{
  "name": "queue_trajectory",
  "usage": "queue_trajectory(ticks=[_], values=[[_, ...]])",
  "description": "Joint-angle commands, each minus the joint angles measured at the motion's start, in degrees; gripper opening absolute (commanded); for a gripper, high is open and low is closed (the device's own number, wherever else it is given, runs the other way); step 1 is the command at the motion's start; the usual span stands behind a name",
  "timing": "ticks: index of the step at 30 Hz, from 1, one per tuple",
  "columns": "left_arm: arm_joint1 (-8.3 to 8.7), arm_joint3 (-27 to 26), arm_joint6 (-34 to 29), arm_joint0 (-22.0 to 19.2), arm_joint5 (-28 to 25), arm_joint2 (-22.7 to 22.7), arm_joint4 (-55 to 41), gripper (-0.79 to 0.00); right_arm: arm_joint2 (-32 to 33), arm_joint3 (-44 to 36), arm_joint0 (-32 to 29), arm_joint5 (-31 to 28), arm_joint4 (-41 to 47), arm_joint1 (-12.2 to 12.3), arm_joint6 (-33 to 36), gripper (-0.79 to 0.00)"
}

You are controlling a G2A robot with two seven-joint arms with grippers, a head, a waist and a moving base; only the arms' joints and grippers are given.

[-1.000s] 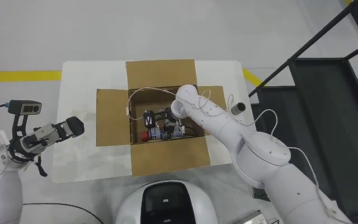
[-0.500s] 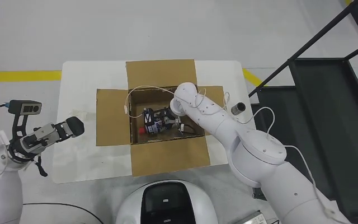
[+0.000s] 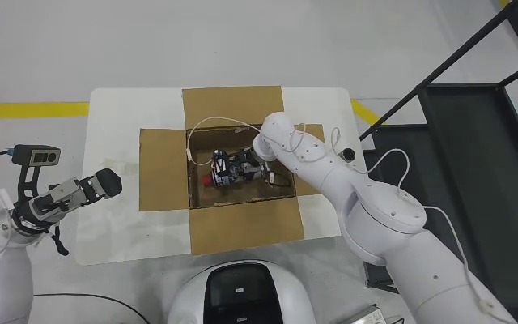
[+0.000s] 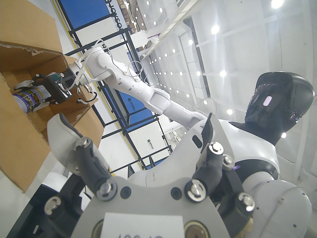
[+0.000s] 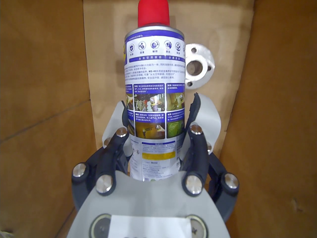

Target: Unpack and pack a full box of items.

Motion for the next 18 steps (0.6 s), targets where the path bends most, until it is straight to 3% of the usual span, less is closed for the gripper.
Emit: queue_trajectory(ticks=[1,6,7,8,18], values=[[0.00,0.00,0.00,0.00,0.00,0.00,0.00,0.000,-0.59,0.13,0.04,0.00,0.32,0.77,0.89,-0.785],[0.00,0.00,0.00,0.00,0.00,0.00,0.00,0.000,-1.05,-1.00,0.06,0.00,3.13,2.55,3.00,-0.757],[0.00,0.00,0.00,0.00,0.00,0.00,0.00,0.000,-1.11,-1.53,0.06,0.00,3.59,2.85,3.57,-0.185],[0.00,0.00,0.00,0.00,0.00,0.00,0.00,0.000,-1.03,-1.89,0.03,0.00,4.26,3.15,4.08,0.000],[0.00,0.00,0.00,0.00,0.00,0.00,0.00,0.000,0.74,-6.39,-2.07,1.40,9.13,4.36,9.92,0.000]])
